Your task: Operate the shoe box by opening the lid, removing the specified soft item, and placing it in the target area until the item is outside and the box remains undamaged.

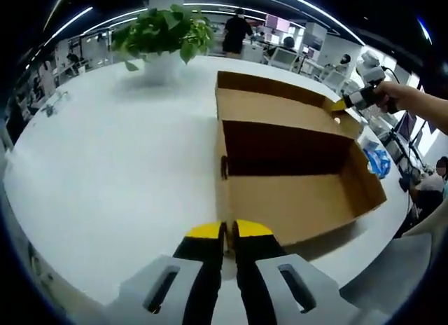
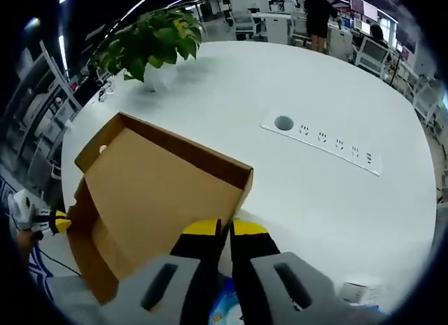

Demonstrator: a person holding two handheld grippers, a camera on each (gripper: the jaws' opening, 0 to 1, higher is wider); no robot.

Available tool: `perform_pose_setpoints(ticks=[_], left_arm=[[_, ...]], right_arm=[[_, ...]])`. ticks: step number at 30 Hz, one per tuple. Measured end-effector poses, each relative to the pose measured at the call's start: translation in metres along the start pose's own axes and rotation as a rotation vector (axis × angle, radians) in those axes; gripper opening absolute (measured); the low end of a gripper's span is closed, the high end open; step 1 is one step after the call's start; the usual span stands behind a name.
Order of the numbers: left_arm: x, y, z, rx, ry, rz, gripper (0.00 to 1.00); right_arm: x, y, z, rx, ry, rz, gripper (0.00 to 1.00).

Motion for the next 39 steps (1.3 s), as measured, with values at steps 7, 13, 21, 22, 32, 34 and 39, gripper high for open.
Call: perform_pose_setpoints(ticks=[7,13,21,22,32,34,39], left_arm=[[0.0,0.0,0.001,0.004,-0.003,-0.001,0.02],[0.001,0.0,0.0,0.007,0.003,0.004,0.02],[0.001,-0.001,0.0,0.011,0.005,0.004,0.02],[0.001,-0.001,-0.001,0.012,0.005,0.003,0.02],[0.0,-0.002,-0.001,0.014,0.003,-0.003,0.02],[0.0,-0.002,0.0,0.013,0.001,-0.005,0.02],[0.0,-0.001,0.0,0.015,-0.002,-0.004,0.02]], right_arm=[[0.004,-0.016,0.003,0.0,-0.019,-0.053,0.02],[0.005,-0.03,0.005,0.007,-0.024,-0.093,0.02],[0.0,-0.05,0.011,0.01,-0.047,-0.152,0.02],[-0.001,-0.052,0.012,0.008,-0.055,-0.157,0.02],[-0.005,-0.074,0.019,0.011,-0.084,-0.222,0.02],[-0.008,-0.079,0.022,0.011,-0.086,-0.237,0.02],[-0.014,-0.089,0.026,-0.003,-0.12,-0.278,0.01]])
Point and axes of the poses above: the point that each gripper's makers call its tool centre point, and the gripper's own axes: y roughly forward along the fingers, z roughly to its left, x roughly out of its top, the point moved 7 cm from there along -y, roughly backward along the fingers, and after that the axes turned 8 degrees about -x, right-handed, at the moved point
